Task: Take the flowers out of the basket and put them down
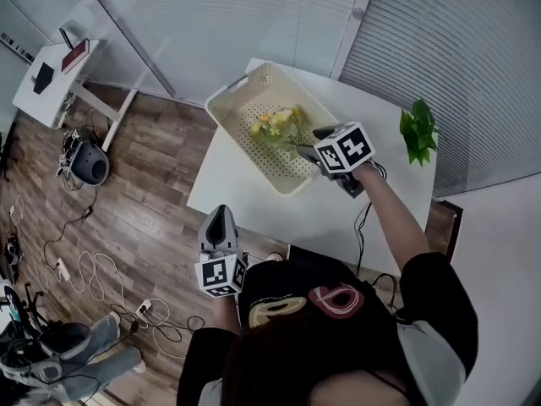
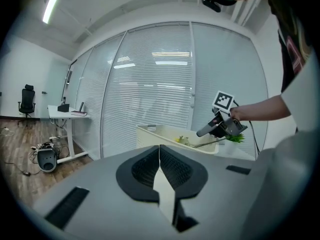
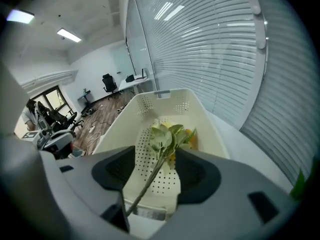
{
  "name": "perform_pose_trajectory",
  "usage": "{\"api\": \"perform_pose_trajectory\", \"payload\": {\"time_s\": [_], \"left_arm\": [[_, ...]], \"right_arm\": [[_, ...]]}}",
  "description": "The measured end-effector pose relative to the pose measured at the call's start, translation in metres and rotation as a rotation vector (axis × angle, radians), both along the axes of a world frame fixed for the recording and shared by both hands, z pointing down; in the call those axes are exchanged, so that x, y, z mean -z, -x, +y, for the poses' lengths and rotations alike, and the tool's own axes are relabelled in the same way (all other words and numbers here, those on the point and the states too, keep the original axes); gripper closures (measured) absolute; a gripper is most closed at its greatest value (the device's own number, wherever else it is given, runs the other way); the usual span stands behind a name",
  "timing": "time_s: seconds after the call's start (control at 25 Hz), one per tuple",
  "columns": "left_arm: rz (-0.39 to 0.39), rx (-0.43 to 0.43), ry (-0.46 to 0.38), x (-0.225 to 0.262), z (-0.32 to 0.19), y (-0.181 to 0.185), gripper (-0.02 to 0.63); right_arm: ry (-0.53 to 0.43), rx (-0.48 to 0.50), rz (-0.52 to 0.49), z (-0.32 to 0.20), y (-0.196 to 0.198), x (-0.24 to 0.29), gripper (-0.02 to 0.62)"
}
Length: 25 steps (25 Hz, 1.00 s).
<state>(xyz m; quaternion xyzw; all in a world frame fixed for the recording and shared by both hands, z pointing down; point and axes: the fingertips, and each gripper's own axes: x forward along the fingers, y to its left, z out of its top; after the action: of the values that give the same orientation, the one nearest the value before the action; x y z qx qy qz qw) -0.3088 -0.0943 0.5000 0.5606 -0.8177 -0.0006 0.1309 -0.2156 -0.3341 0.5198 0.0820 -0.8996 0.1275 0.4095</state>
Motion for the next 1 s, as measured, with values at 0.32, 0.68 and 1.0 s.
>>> {"api": "perform_pose_trajectory", "payload": {"time_s": [0.32,0.68,1.0], "left_arm": [[0.004,0.044,0.014,-0.003,0.011,0.010,0.588],[0.011,0.071,0.018,-0.006,0.018,0.016,0.588],[0.014,0.074,0.013,-0.006,0.017,0.016,0.588]], "right_arm": [[0.040,0.077,0.161,0.000,0.014,-0.025,0.341],[0.099,0.169,0.342,0.002,0.017,-0.056,0.341],[0.203,0.117,0.431,0.000,0.026,-0.081,0.341]]}}
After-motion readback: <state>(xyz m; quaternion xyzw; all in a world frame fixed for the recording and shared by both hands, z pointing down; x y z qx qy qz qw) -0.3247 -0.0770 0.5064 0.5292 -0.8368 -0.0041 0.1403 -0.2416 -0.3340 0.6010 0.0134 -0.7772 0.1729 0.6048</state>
